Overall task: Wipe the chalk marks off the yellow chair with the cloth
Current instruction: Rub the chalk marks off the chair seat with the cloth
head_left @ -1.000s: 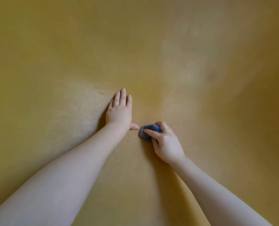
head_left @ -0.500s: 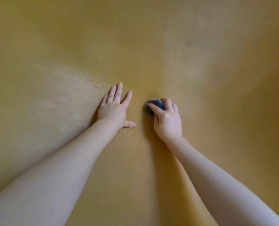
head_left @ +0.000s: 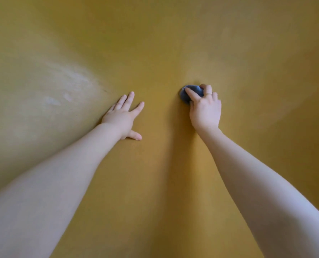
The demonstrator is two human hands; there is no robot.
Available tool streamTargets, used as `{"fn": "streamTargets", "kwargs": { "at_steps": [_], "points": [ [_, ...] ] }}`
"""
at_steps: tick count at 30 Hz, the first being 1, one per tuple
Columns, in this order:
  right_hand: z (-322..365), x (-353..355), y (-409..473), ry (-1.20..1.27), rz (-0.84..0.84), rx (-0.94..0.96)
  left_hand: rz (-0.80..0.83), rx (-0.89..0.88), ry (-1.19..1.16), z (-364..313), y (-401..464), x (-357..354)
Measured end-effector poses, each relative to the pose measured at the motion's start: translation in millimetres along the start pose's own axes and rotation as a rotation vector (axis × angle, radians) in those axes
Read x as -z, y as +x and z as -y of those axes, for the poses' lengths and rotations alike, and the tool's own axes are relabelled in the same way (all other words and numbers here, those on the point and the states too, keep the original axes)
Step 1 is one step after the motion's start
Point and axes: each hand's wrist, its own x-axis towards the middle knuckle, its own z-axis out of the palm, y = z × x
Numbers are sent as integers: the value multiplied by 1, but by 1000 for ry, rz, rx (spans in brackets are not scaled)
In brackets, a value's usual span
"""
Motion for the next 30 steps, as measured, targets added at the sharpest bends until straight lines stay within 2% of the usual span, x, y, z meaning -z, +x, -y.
{"fn": "streamTargets", "kwargs": {
  "at_steps": [2,4,8,12,15,19,21,24,26,30],
  "points": [
    [-3,-4,5,52,-78,-82,3,11,0,-1,1,-1],
    [5,-10,-6,120,-89,-58,5,25,-9,-2,1,1],
    [20,-15,-37,118,20,286,20,45,6,-6,1,6],
    [11,-4,-6,87,85,458,-12,50,50,-9,-1,13],
    [9,2,35,24,-7,416,-124,23,60,-11,5,27],
    [12,23,100,-106,-255,392,-386,-71,164,-9,37,73],
    [11,36,131,-113,-383,307,-515,-97,229,-13,58,98],
    [14,32,146,-42,-519,221,-558,-116,256,-21,82,110],
    [17,13,126,16,-497,252,-564,-108,250,-24,87,102],
    [19,-22,50,73,-233,361,-584,-126,245,-20,92,96]
  ]
}}
